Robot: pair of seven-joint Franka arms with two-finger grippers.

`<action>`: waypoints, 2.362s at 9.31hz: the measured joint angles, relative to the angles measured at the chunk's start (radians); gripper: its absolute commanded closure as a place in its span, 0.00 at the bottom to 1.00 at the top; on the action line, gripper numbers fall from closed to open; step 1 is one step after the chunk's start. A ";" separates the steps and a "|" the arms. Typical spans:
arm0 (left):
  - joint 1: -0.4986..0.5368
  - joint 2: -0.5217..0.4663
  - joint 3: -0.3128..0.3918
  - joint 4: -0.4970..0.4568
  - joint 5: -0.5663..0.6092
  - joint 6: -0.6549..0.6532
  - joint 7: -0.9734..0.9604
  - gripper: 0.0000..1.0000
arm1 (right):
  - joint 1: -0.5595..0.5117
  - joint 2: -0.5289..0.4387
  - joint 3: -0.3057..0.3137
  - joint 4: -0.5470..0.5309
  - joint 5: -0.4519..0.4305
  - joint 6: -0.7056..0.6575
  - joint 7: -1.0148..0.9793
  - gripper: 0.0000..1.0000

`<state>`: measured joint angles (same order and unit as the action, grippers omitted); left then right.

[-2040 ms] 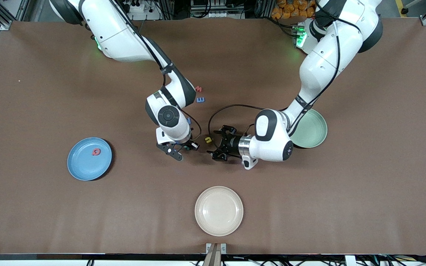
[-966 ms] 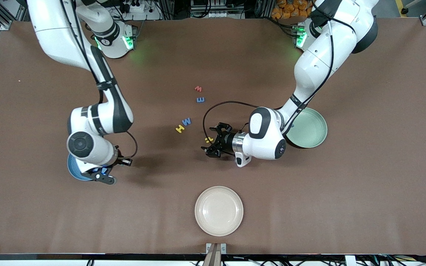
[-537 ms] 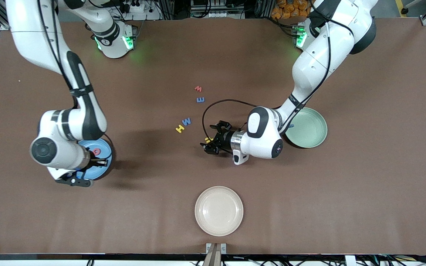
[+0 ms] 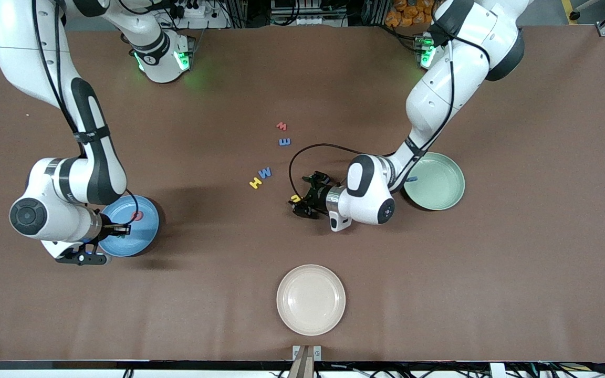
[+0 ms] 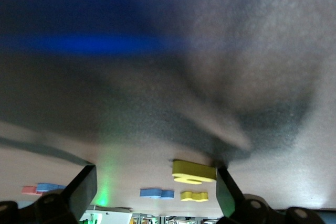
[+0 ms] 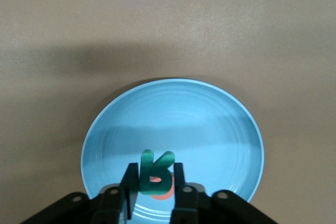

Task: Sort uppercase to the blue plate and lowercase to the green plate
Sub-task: 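Carry teal R to the blue plate with the right gripper and release, then carry the yellow letter to the green plate with the left gripper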

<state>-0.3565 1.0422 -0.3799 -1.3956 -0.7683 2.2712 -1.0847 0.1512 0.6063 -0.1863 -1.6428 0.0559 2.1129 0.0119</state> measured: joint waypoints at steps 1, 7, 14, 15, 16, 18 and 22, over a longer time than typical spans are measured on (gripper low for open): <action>0.000 0.000 0.001 0.001 0.000 -0.001 0.000 0.01 | 0.000 0.000 0.002 0.000 0.000 0.000 -0.001 0.00; -0.001 0.000 0.008 0.016 -0.001 -0.020 -0.012 0.67 | 0.004 0.000 0.012 0.024 0.001 0.001 0.000 0.00; -0.006 -0.001 0.012 0.017 -0.001 -0.031 -0.014 0.93 | 0.004 0.000 0.013 0.029 0.001 0.001 0.000 0.00; -0.006 -0.002 0.012 0.017 -0.001 -0.032 -0.015 0.95 | 0.004 0.000 0.013 0.029 0.001 0.001 0.000 0.00; -0.007 -0.002 0.013 0.018 -0.001 -0.032 -0.015 0.95 | 0.005 0.000 0.014 0.029 0.001 0.001 0.000 0.00; -0.009 -0.003 0.015 0.019 -0.001 -0.033 -0.015 0.95 | 0.008 0.000 0.017 0.029 0.002 0.001 0.001 0.00; -0.017 -0.016 0.022 0.037 0.001 -0.061 -0.019 0.96 | 0.013 0.000 0.020 0.029 0.002 0.001 0.002 0.00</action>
<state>-0.3738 1.0258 -0.3581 -1.3591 -0.7676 2.2107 -1.1039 0.1647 0.6063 -0.1666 -1.6136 0.0577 2.1140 0.0139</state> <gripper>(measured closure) 0.714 0.000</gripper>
